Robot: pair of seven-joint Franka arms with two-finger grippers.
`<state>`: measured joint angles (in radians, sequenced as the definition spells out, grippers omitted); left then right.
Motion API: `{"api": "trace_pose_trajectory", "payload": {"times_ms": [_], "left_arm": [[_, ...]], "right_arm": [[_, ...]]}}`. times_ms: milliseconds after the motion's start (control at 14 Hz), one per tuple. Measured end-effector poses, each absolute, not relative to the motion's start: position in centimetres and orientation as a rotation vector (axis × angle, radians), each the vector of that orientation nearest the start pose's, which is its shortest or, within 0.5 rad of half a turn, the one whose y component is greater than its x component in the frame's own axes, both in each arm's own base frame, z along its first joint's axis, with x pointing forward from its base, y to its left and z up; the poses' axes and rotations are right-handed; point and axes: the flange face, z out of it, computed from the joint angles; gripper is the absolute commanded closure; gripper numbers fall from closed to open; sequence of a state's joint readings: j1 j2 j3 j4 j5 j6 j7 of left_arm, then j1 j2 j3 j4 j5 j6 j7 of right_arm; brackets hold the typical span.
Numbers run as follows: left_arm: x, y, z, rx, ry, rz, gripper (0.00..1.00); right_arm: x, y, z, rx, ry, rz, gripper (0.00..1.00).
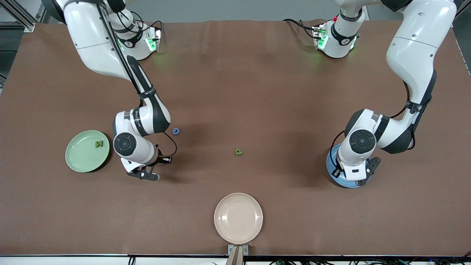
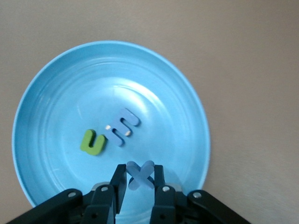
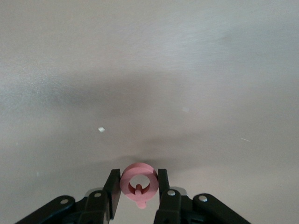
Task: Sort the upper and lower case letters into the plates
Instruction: 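Carry the x to the blue plate and open the left gripper, then carry the pink Q to the green plate while the left reaches d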
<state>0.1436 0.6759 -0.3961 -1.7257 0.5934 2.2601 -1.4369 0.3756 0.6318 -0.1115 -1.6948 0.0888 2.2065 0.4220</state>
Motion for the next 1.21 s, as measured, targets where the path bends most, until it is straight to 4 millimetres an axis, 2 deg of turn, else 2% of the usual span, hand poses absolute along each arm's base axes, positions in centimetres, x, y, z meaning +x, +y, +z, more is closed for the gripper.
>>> {"api": "trace_pose_trajectory", "payload": {"times_ms": [143, 214, 286, 429, 643, 786, 929, 1071, 1214], "left_arm": [[65.0, -13.3, 21.5, -2.705, -1.223, -0.168, 0.00], [65.0, -13.7, 22.0, -2.713, -1.219, -0.178, 0.00], [64.9, -14.7, 22.7, -2.728, -1.220, -0.184, 0.00], [64.2, -18.1, 24.5, -2.755, -1.256, -0.173, 0.00], [62.8, -25.1, 27.4, -2.749, -1.462, -0.125, 0.00], [61.4, -30.9, 28.2, -2.740, -1.557, -0.120, 0.00], [59.5, -36.2, 27.8, -2.731, -1.599, -0.112, 0.00], [58.8, -39.6, 27.3, -2.706, -1.673, -0.092, 0.00], [59.1, -42.6, 26.6, -2.636, -1.796, -0.062, 0.00]], "right_arm": [[63.9, 15.3, 27.4, -3.184, 0.257, 0.237, 0.79], [63.9, 13.1, 30.0, -3.183, 0.222, 0.261, 0.79], [63.8, 10.2, 32.2, -3.175, 0.187, 0.279, 0.79], [63.2, 3.4, 33.9, -3.149, 0.107, 0.293, 0.79], [62.2, -7.2, 32.7, -3.115, 0.007, 0.289, 0.79], [61.5, -11.6, 31.5, -3.114, -0.041, 0.237, 0.79], [60.8, -14.4, 29.7, -3.125, -0.089, 0.172, 0.79], [59.9, -16.2, 27.1, -3.133, -0.129, 0.147, 0.78], [58.9, -17.0, 24.5, -3.138, -0.131, 0.152, 0.78]]}}
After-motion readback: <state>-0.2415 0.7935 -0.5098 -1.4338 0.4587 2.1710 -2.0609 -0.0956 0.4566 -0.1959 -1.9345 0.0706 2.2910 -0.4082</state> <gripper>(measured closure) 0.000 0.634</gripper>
